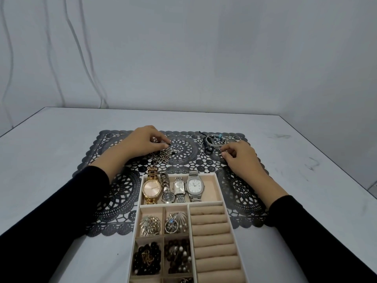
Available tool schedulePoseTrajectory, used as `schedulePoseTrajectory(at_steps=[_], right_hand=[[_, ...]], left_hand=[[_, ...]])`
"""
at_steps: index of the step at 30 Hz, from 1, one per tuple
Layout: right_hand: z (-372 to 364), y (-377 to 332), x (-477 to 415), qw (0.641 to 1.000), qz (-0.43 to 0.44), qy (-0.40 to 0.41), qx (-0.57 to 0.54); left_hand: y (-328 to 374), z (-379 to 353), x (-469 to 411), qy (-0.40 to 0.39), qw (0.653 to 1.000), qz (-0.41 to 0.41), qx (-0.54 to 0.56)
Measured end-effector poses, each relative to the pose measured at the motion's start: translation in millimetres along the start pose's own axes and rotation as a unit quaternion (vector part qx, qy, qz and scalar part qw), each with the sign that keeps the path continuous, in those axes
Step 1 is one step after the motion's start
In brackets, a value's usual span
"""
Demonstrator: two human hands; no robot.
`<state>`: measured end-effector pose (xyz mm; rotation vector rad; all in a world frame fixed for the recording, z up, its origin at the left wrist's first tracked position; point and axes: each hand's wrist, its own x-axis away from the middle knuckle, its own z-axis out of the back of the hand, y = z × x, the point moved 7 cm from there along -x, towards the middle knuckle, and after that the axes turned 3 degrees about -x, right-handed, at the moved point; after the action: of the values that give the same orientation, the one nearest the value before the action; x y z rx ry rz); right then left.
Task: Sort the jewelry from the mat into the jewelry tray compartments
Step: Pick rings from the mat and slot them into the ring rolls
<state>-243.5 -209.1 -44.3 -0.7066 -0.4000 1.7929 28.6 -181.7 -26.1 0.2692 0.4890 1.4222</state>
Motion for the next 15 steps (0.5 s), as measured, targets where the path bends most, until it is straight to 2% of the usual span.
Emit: schedulePoseTrajectory(at_steps=[6,15], right_hand=[[-1.5,0.4,-2.5,1.000,-0.006,-0.020,-0.005],[5.4,-4.9,3.6,0.998,0.024,0.000,-0.050]], left_hand=[[-3.1,-2.3,-4.9,-0.011,1.000,0.015,-0.002],[-1.0,-0.8,-0.4,0.026,0.999,-0.004,0.038]])
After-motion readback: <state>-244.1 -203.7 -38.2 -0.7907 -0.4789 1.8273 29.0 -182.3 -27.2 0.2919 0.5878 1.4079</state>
